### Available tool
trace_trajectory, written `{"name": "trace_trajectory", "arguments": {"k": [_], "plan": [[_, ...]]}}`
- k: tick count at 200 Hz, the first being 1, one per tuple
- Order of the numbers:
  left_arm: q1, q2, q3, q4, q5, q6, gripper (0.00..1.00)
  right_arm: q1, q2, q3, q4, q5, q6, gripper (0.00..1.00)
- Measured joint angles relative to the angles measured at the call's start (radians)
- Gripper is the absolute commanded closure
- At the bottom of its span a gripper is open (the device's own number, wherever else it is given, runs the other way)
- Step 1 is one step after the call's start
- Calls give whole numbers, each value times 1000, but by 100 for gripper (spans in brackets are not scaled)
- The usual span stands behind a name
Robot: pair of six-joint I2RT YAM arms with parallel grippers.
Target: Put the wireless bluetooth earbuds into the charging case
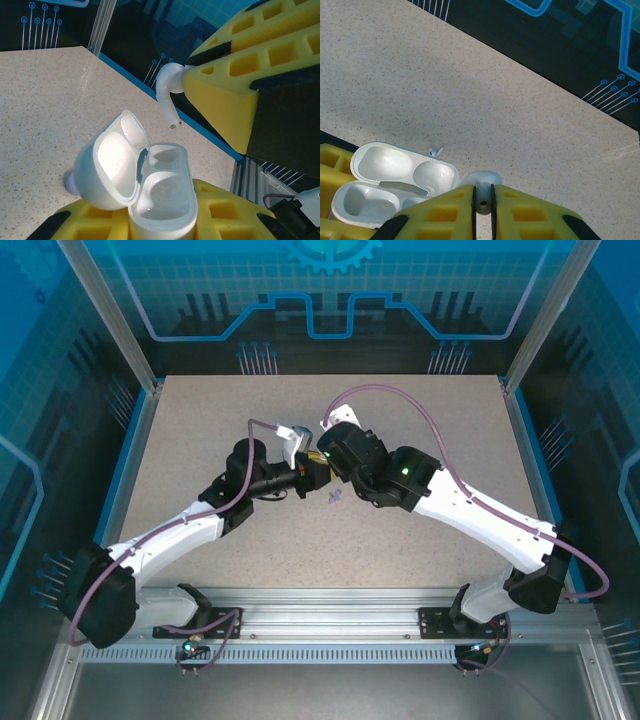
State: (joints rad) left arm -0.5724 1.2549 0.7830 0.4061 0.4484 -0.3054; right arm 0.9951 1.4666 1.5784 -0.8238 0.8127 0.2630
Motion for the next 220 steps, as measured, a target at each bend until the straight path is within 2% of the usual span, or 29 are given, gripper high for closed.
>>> {"name": "trace_trajectory", "arguments": {"k": [129, 220], "plan": [[0, -2, 0, 26, 0, -15, 85, 0, 27, 6, -11, -2, 3, 83], [0, -2, 0, 40, 0, -23, 85, 0, 32, 42, -36, -58, 6, 75]]}}
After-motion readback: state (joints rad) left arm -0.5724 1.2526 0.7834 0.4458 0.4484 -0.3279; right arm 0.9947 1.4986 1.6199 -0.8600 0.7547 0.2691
